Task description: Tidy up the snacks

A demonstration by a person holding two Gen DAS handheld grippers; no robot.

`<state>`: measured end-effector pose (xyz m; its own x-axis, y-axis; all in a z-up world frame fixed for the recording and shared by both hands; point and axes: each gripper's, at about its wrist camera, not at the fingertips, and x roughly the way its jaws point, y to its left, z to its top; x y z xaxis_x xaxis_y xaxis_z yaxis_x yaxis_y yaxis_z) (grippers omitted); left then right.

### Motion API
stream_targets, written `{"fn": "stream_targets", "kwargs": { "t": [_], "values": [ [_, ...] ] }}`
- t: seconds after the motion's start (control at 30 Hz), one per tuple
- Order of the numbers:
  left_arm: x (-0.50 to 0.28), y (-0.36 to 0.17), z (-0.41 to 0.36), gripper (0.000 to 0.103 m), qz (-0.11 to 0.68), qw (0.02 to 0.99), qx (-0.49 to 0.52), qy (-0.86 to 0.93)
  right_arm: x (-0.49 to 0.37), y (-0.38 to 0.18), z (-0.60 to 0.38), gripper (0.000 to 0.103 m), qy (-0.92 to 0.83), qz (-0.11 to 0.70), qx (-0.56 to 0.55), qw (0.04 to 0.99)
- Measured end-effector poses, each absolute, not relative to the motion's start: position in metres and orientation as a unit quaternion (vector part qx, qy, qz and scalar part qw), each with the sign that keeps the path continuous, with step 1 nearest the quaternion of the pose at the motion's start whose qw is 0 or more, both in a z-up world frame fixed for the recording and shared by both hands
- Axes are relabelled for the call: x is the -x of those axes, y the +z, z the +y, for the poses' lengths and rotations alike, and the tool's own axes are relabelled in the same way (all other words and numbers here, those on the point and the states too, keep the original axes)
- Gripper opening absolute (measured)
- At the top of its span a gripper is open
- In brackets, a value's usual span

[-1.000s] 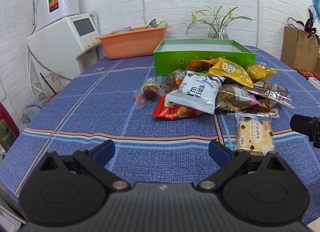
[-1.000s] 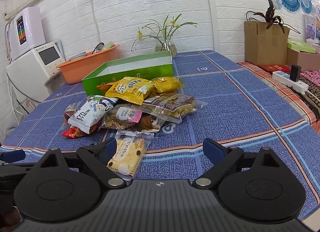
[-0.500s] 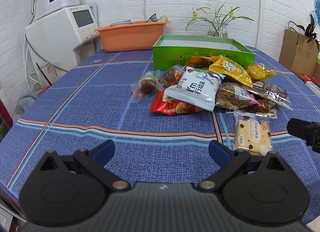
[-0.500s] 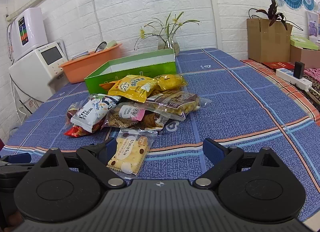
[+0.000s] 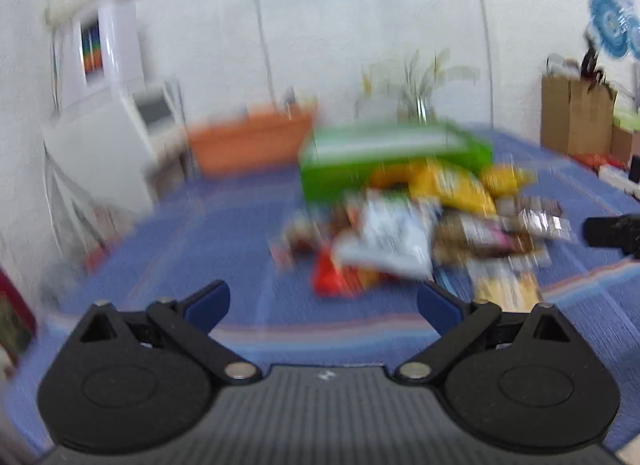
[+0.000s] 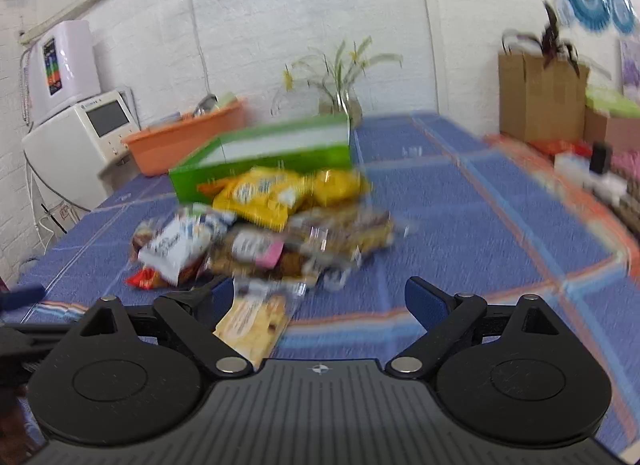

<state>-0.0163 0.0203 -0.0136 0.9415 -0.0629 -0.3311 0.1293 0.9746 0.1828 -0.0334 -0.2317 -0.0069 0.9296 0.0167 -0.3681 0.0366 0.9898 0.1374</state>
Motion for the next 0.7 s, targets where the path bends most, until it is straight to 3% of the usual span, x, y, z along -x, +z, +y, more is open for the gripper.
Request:
{"fn": "stream_targets", "kwargs": {
  "t": [0.13,0.2,0.27,0.33,0.47,0.7],
  "values": [
    [-0.001,0.012,0.050,0.098,-0.016,0.989,-0.136,-0.060,0.036,0.039,-0.260,0.103,0.015,0.027,-0.063,0.998],
    [-0.036,0.018,0.055,0.098,0.058,0.984,-0.146,-0.081,0.016,0.043,-0.268,0.103,0.033,0.034,-0.042,0.998],
    [-0.077,0.013,0.057,0.098,0.176,0.972,-0.122,-0.100,-0.011,0.035,-0.274,0.103,0.069,0.094,-0.037,0.992],
    [-0.105,-0.002,0.062,0.098,0.230,0.967,-0.078,-0.071,-0.036,0.019,-0.280,0.103,0.081,0.150,-0.070,0.983],
    [-0.138,-0.023,0.073,0.098,0.250,0.965,-0.011,-0.079,-0.064,-0.002,-0.284,0.103,0.070,0.181,-0.099,0.976],
    [-0.170,-0.049,0.063,0.098,0.299,0.950,-0.004,-0.094,-0.109,-0.016,-0.273,0.103,0.074,0.213,-0.073,0.972]
  ]
}}
